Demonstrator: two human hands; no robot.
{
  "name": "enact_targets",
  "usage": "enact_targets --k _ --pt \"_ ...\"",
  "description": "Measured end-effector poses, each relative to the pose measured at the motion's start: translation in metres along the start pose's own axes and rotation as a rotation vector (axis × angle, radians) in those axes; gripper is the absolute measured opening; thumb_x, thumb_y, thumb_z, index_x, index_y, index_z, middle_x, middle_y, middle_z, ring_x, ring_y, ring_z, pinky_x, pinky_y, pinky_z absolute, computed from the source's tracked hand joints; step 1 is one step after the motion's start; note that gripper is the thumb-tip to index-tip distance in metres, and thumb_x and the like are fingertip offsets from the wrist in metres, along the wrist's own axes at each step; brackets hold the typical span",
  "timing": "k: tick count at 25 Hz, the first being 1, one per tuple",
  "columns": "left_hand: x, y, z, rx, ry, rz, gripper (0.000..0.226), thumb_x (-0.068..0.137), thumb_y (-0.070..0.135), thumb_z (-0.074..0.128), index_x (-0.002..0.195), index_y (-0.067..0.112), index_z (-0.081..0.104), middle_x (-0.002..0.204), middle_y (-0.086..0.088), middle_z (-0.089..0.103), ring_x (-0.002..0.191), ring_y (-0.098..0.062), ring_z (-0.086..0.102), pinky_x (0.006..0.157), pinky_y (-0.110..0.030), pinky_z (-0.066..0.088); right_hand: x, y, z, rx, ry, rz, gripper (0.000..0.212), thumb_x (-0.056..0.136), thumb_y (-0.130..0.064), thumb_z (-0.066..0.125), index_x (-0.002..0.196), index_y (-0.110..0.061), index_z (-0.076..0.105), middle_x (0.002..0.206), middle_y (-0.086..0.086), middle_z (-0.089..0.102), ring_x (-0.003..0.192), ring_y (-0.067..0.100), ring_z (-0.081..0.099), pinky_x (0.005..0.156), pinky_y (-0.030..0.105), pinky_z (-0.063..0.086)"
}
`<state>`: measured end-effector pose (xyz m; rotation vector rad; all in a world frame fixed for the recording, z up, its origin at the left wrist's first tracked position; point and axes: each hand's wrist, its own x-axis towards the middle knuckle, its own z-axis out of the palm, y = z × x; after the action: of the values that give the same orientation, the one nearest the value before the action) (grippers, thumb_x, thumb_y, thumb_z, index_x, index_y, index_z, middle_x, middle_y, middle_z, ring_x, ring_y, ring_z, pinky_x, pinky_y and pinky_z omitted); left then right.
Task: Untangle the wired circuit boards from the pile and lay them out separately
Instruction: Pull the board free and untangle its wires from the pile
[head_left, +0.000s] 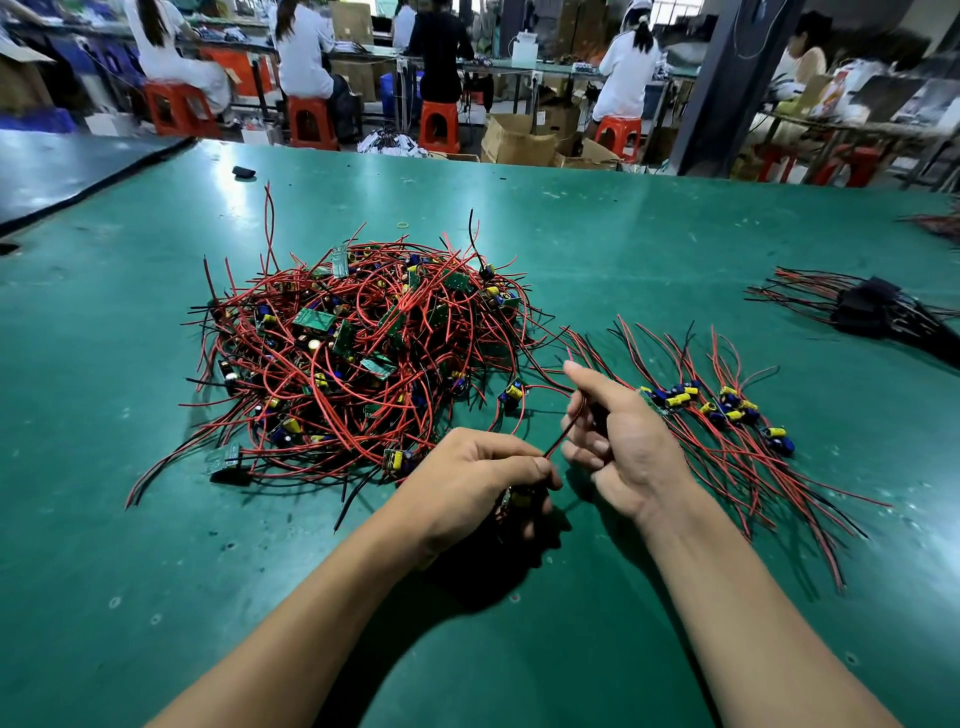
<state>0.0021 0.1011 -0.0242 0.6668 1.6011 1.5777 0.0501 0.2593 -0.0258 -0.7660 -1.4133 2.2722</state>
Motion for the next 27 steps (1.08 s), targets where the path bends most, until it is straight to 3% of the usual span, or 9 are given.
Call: enact_targets --k 5,13,17,20,24,27 --pt "-0.002 0.001 -0.006 0.022 0.016 0.007 0.018 0.093 0.005 0.059 0.086 -0.007 0.071 0.067 -0.015 0.066 0.05 -0.022 0.056 0.052 -0.021 0.047 -0.003 -0.008 -0.004 0.204 -0.035 0.039 0.029 0.088 -0.029 0.069 0.07 -0.008 0.063 0.056 -0.005 0.041 0.037 0.002 0.024 0.034 0.014 0.019" --pt "-0.002 -0.001 -0.006 0.047 -0.064 -0.036 0.017 0.092 0.009 0.061 0.082 0.0 0.073 0.068 -0.015 0.066 0.048 -0.022 0.057 0.052 -0.024 0.045 -0.001 -0.011 -0.007 0.475 -0.023 0.159 0.043 0.092 -0.027 0.065 0.053 -0.01 0.057 0.054 -0.002 0.033 0.034 0.006 0.023 0.028 0.017 0.021" --pt "-0.002 -0.002 -0.006 -0.05 -0.011 -0.03 0.02 0.095 0.008 0.057 0.082 0.002 0.071 0.067 -0.014 0.065 0.05 -0.022 0.056 0.049 -0.022 0.046 0.001 -0.011 -0.012 0.139 -0.011 -0.025 0.04 0.088 -0.041 0.069 0.06 -0.013 0.068 0.059 -0.004 0.043 0.039 0.005 0.028 0.033 0.017 0.024" --pt "0.001 -0.005 -0.005 -0.164 0.11 0.023 0.022 0.099 0.012 0.053 0.089 0.002 0.068 0.07 -0.012 0.066 0.052 -0.02 0.058 0.049 -0.023 0.047 -0.003 -0.003 -0.006 -0.089 -0.118 -0.082 0.045 0.08 -0.053 0.068 0.084 -0.009 0.076 0.065 -0.005 0.055 0.046 0.006 0.035 0.038 0.018 0.029" --pt "0.004 -0.01 -0.002 -0.227 0.169 0.059 0.024 0.1 0.014 0.051 0.091 -0.003 0.066 0.07 -0.014 0.066 0.049 -0.018 0.058 0.045 -0.022 0.048 -0.019 0.014 0.007 -0.249 -0.442 0.047 0.04 0.086 -0.036 0.074 0.105 -0.001 0.071 0.066 0.014 0.064 0.048 0.023 0.057 0.048 0.029 0.047" --pt "0.004 -0.011 -0.003 -0.193 0.177 0.083 0.025 0.1 0.013 0.053 0.086 -0.002 0.068 0.07 -0.013 0.066 0.049 -0.018 0.057 0.045 -0.023 0.047 -0.02 0.014 0.008 -0.227 -0.388 0.038 0.029 0.09 -0.028 0.07 0.1 -0.001 0.073 0.059 0.016 0.06 0.045 0.026 0.057 0.048 0.031 0.048"
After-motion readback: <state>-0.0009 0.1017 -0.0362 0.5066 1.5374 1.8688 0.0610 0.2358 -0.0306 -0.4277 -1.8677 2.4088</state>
